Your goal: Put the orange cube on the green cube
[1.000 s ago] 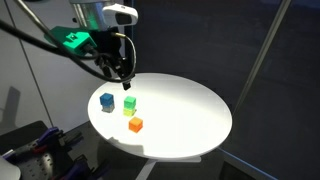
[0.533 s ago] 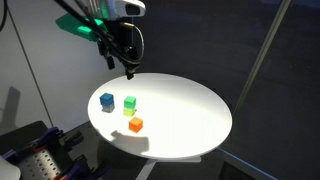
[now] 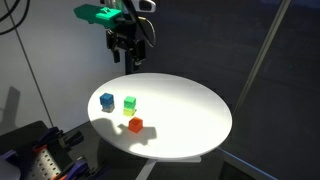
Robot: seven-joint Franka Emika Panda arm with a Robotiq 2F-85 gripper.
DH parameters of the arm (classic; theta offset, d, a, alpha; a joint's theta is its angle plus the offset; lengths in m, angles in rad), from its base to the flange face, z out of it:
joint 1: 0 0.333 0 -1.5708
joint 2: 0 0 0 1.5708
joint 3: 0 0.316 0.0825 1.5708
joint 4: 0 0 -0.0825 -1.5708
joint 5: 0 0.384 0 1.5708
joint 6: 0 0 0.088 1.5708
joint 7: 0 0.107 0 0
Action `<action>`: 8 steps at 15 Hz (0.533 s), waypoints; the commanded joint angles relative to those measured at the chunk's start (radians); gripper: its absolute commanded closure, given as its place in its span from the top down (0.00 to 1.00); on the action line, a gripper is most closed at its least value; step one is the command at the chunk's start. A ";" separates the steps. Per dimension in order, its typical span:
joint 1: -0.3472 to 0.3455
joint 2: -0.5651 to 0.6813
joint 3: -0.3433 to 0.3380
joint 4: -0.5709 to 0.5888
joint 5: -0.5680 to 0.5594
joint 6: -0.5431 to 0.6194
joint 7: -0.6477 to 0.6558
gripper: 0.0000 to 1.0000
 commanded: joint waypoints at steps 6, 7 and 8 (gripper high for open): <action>0.005 0.216 0.053 0.168 0.022 -0.046 0.082 1.00; 0.004 0.235 0.058 0.176 0.022 -0.041 0.101 1.00; 0.003 0.254 0.062 0.180 0.025 -0.029 0.122 1.00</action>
